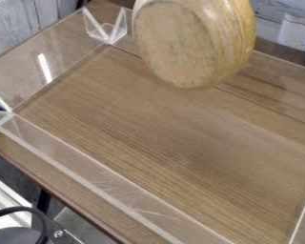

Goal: Put the green block in the brown bowl

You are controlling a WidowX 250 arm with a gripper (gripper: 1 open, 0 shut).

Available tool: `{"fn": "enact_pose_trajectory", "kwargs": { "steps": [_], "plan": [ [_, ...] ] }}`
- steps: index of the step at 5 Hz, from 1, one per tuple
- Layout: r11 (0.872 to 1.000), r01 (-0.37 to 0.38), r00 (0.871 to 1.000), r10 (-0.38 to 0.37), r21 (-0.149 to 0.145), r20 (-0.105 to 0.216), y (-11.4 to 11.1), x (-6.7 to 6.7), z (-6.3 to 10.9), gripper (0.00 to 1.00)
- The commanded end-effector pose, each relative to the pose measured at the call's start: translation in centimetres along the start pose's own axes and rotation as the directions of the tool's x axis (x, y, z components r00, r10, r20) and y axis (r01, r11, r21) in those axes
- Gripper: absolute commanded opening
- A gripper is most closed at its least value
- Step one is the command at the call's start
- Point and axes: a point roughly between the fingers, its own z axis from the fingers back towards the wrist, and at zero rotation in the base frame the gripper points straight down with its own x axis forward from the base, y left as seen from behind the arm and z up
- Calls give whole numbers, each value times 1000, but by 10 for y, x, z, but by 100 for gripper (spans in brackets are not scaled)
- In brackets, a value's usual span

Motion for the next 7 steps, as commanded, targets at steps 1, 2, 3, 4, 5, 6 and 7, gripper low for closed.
{"fn": "enact_pose_trajectory", "kwargs": {
  "steps": [1,2,3,4,5,6,7],
  "plan": [
    [1000,13,997,-12,11,-76,12,-6,-31,0],
    [1000,14,999,-13,6,-46,24,18,-27,0],
    [1000,18,998,-18,-5,-63,22,13,-40,0],
    [1000,19,996,-20,-19,-83,21,8,-56,0],
    [999,33,998,-33,-5,-56,24,6,-57,0],
    [999,46,999,-46,8,-28,27,4,-57,0],
    [998,54,997,-53,18,-58,32,7,-65,0]
  ]
}}
